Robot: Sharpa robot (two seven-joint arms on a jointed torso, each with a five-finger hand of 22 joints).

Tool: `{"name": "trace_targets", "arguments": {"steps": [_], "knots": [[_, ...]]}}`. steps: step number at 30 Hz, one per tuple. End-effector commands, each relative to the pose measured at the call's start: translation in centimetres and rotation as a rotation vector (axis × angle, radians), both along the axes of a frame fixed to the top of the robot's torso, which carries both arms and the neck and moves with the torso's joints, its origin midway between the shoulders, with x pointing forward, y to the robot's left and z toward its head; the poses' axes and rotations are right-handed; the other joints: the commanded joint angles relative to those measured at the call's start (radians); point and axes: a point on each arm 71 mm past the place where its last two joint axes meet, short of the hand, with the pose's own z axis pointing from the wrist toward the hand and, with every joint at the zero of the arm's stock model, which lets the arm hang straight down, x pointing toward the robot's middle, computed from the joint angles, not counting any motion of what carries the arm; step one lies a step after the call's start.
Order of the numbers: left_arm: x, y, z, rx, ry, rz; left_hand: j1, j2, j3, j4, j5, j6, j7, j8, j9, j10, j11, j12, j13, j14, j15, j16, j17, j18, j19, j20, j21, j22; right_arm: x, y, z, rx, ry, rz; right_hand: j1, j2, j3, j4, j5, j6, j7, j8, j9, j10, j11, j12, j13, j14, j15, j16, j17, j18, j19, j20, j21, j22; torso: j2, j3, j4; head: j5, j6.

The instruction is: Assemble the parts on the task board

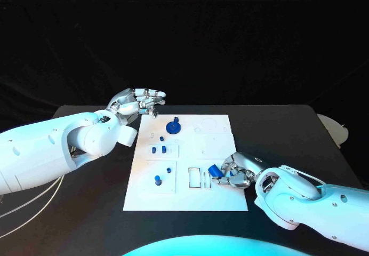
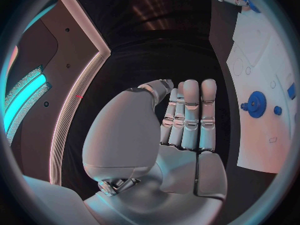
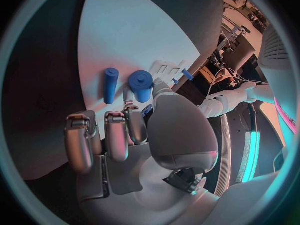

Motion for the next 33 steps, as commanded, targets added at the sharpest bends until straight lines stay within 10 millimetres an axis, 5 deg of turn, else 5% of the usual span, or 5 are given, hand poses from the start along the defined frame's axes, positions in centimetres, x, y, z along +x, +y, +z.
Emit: {"name": "trace_targets", "arguments": {"steps": [1, 16, 33], "knots": [[-0.1, -0.2, 0.1, -0.013, -0.001, -0.015, -0.001, 0.008, 0.001, -0.003, 0.005, -0.007, 0.003, -0.004, 0.001, -0.007, 0.002, 0.005, 0.002, -0.008, 0.001, -0.005, -0.002, 0.006, -0.005, 0.001, -0.004, -0.001, -0.4, 0.0, -0.2, -0.002, -0.003, -0.010, 0.025, 0.009, 0.000, -0.001, 0.018, 0.011, -0.005, -0.002, 0.004, 0.010, -0.003, 0.007, 0.054, 0.078, 0.000, 0.008, 0.137, -0.014, 0.105, 0.000, 0.005, 0.263, 0.000, 0.0005, -0.0010, -0.001, 0.001], [0.0, -0.4, 0.1, -0.014, -0.003, -0.016, -0.002, 0.008, 0.001, -0.002, 0.005, -0.007, 0.003, -0.004, 0.001, -0.009, 0.002, 0.006, 0.002, -0.008, 0.002, -0.005, -0.002, 0.006, -0.006, 0.001, -0.006, -0.003, -0.4, 0.4, 3.1, 0.113, -0.086, -0.056, 0.076, 0.039, 0.027, -0.001, 0.065, 0.037, -0.019, -0.002, 0.007, 0.025, -0.014, 0.020, 0.077, 0.080, -0.010, 0.013, 0.148, -0.014, 0.105, -0.009, 0.005, 0.263, 0.000, 0.0007, -0.0009, -0.008, 0.006], [-0.1, -0.6, 0.1, -0.017, -0.002, -0.023, -0.002, 0.008, 0.001, -0.002, 0.005, -0.007, 0.003, -0.004, 0.001, -0.009, 0.002, 0.006, 0.002, -0.008, 0.002, -0.005, -0.002, 0.006, -0.006, 0.001, -0.006, -0.003, -0.4, 4.2, 1.6, 0.103, 0.096, 0.056, 0.031, 0.048, 0.022, 0.002, 0.076, 0.048, -0.020, -0.004, 0.008, 0.016, -0.016, 0.001, 0.062, 0.079, -0.012, 0.010, 0.141, -0.014, 0.105, -0.011, 0.005, 0.263, 0.002, 0.0004, 0.0008, -0.001, -0.001]]}}
